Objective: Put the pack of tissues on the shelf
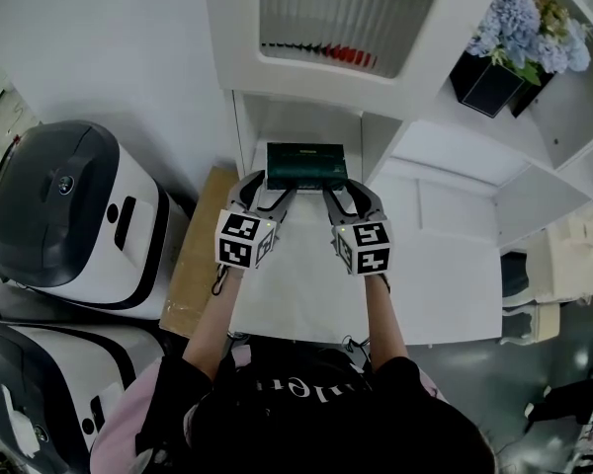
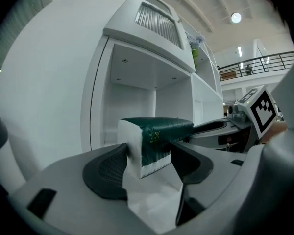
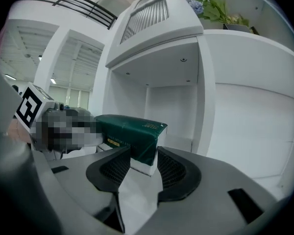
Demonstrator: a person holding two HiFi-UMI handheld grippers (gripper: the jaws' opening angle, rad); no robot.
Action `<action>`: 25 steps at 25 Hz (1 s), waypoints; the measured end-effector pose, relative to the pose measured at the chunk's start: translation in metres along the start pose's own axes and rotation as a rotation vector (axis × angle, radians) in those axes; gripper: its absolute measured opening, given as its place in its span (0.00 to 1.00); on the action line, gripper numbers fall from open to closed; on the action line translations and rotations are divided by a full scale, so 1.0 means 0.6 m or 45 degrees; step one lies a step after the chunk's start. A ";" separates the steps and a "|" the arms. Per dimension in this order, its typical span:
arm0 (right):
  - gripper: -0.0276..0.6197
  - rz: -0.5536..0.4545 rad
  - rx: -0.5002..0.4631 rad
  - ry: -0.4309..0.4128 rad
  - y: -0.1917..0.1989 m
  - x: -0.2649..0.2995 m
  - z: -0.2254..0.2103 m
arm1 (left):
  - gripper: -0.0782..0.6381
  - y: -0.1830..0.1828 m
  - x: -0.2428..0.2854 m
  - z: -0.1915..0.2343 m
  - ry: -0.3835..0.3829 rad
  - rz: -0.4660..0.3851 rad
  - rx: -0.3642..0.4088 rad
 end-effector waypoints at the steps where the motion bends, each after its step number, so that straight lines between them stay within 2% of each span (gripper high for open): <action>1: 0.33 -0.005 0.010 0.006 -0.001 0.002 -0.002 | 0.51 -0.001 0.003 0.001 -0.003 -0.006 -0.013; 10: 0.34 0.011 0.040 0.030 0.013 -0.014 -0.016 | 0.51 -0.016 0.048 0.009 -0.046 0.035 -0.041; 19: 0.34 0.096 0.057 -0.002 0.064 -0.052 -0.018 | 0.51 -0.034 0.096 0.028 -0.099 0.116 -0.078; 25: 0.34 0.114 0.070 -0.019 0.082 -0.075 -0.018 | 0.51 -0.038 0.113 0.043 -0.121 0.131 -0.073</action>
Point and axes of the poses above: the fingertips, and each gripper's own axes: x forward along the fingers, z to its left, y out of its underside, the point moved 9 cm from there along -x, backward along the fingers, and after that the axes turned 13 degrees about y, right-handed, at the moved point
